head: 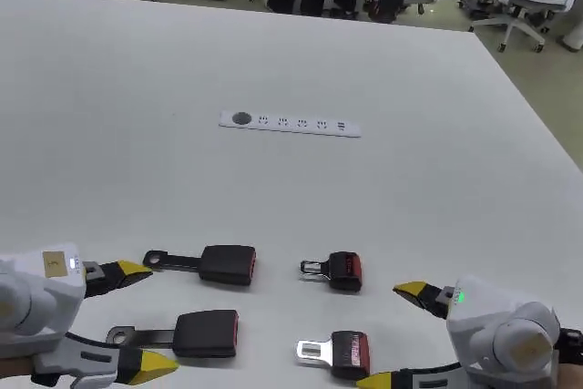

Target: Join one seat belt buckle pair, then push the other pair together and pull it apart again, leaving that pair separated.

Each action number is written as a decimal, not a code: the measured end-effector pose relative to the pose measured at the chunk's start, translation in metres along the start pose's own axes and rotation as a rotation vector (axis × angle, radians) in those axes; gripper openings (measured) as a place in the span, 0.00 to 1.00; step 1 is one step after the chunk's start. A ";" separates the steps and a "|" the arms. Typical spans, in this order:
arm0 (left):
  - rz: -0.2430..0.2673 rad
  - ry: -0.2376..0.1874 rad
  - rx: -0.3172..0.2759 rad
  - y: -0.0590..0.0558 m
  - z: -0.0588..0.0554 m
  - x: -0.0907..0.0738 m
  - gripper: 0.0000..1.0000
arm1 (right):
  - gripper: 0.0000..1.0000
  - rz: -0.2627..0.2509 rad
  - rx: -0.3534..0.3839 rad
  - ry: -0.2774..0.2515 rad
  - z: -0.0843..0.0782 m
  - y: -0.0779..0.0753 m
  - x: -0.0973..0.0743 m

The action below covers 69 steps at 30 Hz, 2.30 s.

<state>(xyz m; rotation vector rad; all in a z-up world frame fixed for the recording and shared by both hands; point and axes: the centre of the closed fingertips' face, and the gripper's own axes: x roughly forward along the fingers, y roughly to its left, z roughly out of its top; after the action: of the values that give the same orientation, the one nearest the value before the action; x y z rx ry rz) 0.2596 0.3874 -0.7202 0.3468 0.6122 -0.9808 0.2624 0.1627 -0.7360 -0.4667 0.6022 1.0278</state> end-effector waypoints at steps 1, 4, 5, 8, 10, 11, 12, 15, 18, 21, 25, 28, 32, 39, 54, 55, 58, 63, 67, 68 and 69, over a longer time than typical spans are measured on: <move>-0.010 0.008 0.010 -0.001 0.000 0.002 0.73 | 0.72 0.007 -0.003 0.004 0.000 0.001 0.001; -0.033 0.026 0.034 -0.004 0.000 0.006 0.71 | 0.70 0.027 -0.016 0.014 -0.002 0.003 0.003; -0.040 0.030 0.038 -0.005 0.000 0.007 0.70 | 0.69 0.040 -0.021 0.020 -0.002 0.005 0.004; -0.059 0.045 0.052 -0.006 -0.002 0.011 0.68 | 0.67 0.059 -0.040 0.031 -0.003 0.008 0.007; -0.072 0.054 0.056 -0.007 -0.002 0.014 0.67 | 0.65 0.074 -0.047 0.038 -0.005 0.010 0.009; -0.081 0.058 0.061 -0.009 -0.002 0.015 0.66 | 0.64 0.080 -0.057 0.044 -0.006 0.011 0.010; -0.086 0.063 0.066 -0.009 -0.003 0.016 0.64 | 0.63 0.083 -0.063 0.049 -0.007 0.012 0.011; -0.099 0.077 0.076 -0.008 -0.006 0.019 0.61 | 0.60 0.099 -0.074 0.063 -0.009 0.013 0.013; -0.115 0.092 0.080 -0.010 -0.007 0.021 0.59 | 0.57 0.116 -0.091 0.083 -0.011 0.016 0.016; -0.129 0.106 0.098 -0.011 -0.010 0.024 0.54 | 0.52 0.127 -0.104 0.096 -0.012 0.018 0.018; -0.160 0.140 0.118 -0.013 -0.016 0.029 0.50 | 0.47 0.144 -0.127 0.124 -0.018 0.020 0.021; -0.175 0.171 0.146 -0.013 -0.021 0.032 0.49 | 0.45 0.154 -0.142 0.134 -0.021 0.021 0.024; -0.185 0.196 0.167 -0.012 -0.023 0.036 0.46 | 0.40 0.152 -0.151 0.140 -0.023 0.019 0.028; -0.218 0.246 0.196 -0.013 -0.029 0.042 0.39 | 0.34 0.158 -0.172 0.151 -0.025 0.020 0.031; -0.234 0.276 0.241 -0.014 -0.033 0.045 0.33 | 0.31 0.176 -0.204 0.153 -0.025 0.023 0.030; -0.236 0.276 0.244 -0.014 -0.033 0.045 0.33 | 0.31 0.175 -0.214 0.152 -0.025 0.023 0.030; -0.243 0.278 0.262 -0.014 -0.033 0.045 0.33 | 0.31 0.178 -0.214 0.151 -0.025 0.023 0.031; -0.252 0.283 0.276 -0.014 -0.034 0.045 0.33 | 0.30 0.181 -0.217 0.154 -0.025 0.023 0.031; -0.260 0.288 0.286 -0.014 -0.034 0.045 0.32 | 0.30 0.188 -0.221 0.162 -0.025 0.023 0.031; -0.261 0.290 0.289 -0.014 -0.034 0.045 0.32 | 0.30 0.191 -0.222 0.163 -0.025 0.023 0.031; -0.263 0.293 0.294 -0.014 -0.034 0.045 0.32 | 0.30 0.191 -0.221 0.165 -0.025 0.024 0.031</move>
<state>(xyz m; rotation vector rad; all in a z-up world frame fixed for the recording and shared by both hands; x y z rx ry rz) 0.2548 0.3681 -0.7751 0.6915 0.7941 -1.2896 0.2468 0.1779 -0.7772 -0.7035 0.6923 1.2535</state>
